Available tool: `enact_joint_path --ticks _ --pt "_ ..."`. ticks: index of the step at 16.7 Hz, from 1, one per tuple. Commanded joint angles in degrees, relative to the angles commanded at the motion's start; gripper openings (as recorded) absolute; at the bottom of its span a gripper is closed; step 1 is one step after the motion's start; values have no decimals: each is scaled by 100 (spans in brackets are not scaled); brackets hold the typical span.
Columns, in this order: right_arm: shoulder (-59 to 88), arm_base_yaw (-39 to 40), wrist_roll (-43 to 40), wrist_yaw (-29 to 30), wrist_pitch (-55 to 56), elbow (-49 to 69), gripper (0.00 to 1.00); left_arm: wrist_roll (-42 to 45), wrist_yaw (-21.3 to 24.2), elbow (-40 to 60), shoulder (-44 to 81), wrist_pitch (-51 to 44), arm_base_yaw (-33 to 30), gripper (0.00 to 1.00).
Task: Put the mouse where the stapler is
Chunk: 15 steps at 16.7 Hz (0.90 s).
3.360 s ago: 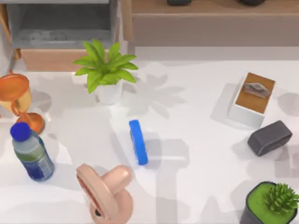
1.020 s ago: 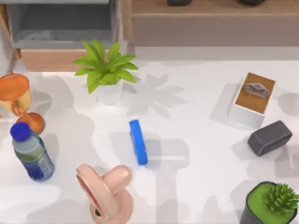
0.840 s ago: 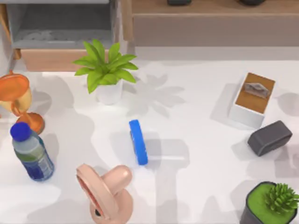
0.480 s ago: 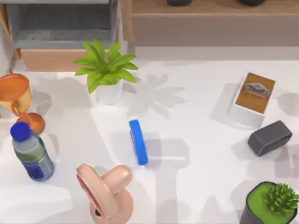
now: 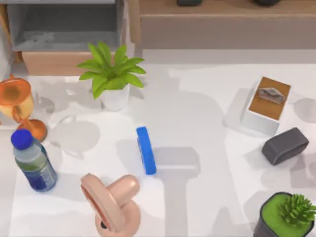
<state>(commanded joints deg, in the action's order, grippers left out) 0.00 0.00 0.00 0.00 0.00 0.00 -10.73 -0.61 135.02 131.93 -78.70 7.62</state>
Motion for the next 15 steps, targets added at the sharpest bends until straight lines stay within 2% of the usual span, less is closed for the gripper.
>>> enact_joint_path --ticks 8,12,15 --pt "0 0 0 0 0 0 100 -1949 -120 -842 -771 339 -2794 0" --pt "0 0 0 0 0 0 100 -2794 -193 -1283 -722 738 -4164 0" --pt "0 0 0 0 0 0 100 -3297 -256 -1664 -428 1018 -4951 0"
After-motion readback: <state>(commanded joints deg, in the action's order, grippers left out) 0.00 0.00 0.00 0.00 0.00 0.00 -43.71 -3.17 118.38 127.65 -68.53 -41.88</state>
